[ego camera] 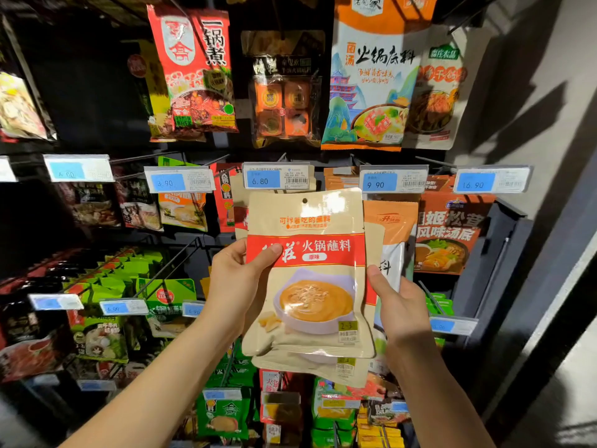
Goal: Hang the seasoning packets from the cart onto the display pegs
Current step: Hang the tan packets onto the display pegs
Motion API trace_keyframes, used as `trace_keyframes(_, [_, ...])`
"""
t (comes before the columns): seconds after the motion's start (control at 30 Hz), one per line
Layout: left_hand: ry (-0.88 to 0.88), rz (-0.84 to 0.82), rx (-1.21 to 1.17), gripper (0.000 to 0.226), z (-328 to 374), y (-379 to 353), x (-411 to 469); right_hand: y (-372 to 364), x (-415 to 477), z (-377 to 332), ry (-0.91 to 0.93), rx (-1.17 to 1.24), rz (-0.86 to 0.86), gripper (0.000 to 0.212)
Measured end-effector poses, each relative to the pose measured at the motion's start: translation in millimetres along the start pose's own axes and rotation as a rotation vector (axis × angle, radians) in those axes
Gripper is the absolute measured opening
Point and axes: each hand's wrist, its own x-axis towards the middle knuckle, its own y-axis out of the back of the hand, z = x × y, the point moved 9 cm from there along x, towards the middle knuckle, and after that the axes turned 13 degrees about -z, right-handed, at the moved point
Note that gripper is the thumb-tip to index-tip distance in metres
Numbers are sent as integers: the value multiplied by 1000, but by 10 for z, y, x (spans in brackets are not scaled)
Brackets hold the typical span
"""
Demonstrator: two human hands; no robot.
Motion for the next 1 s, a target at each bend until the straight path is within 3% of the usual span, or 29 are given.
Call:
trace_keyframes(0.17, [-16,50,240,16,66,298,21,125,15,-54,50,-54,35,15])
trace_keyframes(0.5, [67,146,-3,18,-39,619,159,302,102,-199,116,-94,71,16])
trace_keyframes(1.0, [-41,180,-82,9,-83,580,247,363,111,-215,105,-116,85,18])
